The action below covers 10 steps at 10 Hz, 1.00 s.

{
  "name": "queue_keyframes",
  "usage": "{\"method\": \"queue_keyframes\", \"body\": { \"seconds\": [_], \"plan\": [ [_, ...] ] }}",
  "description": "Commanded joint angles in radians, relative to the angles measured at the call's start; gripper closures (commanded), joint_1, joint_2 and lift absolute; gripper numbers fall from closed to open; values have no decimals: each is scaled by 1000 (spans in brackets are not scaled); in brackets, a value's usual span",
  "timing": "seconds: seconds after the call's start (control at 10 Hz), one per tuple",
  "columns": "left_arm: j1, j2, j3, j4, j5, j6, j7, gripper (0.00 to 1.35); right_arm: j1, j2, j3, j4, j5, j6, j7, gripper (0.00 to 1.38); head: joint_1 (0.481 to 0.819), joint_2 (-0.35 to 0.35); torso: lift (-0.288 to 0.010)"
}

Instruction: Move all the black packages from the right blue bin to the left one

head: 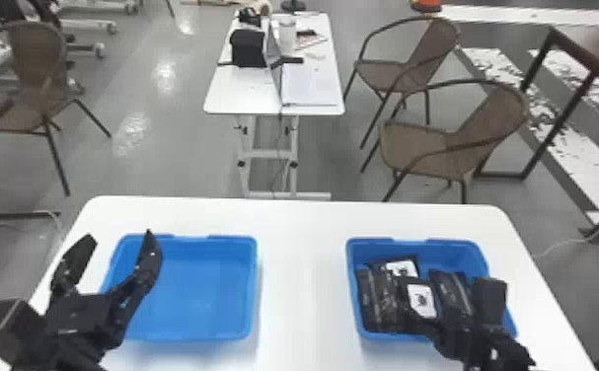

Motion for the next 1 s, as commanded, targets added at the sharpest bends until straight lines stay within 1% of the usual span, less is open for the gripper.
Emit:
{"method": "queue_keyframes", "body": {
  "seconds": [0.0,0.2,0.3,0.4,0.5,0.6,0.9],
  "plan": [
    [2,-4,2,0,0,0,0,274,-20,0,15,19,9,24,1,249,695,-38,0],
    [2,-4,2,2,-1,-1,0,274,-22,6,21,30,18,71,0,254,695,-24,0],
    [2,-4,2,2,-1,-3,0,274,-31,8,21,38,17,105,0,311,695,-22,0],
    [2,-4,2,2,-1,-3,0,274,-46,0,21,54,18,117,17,792,695,-18,0],
    [4,-4,2,2,-1,-3,0,274,-46,0,21,54,-12,119,17,1150,695,-14,0],
    [5,-4,2,2,0,-4,0,274,-26,6,20,19,-43,104,-11,1144,695,-13,0],
    [7,-4,2,5,0,-6,0,274,32,18,21,-134,-55,79,-69,1144,695,-14,0]
  ]
}}
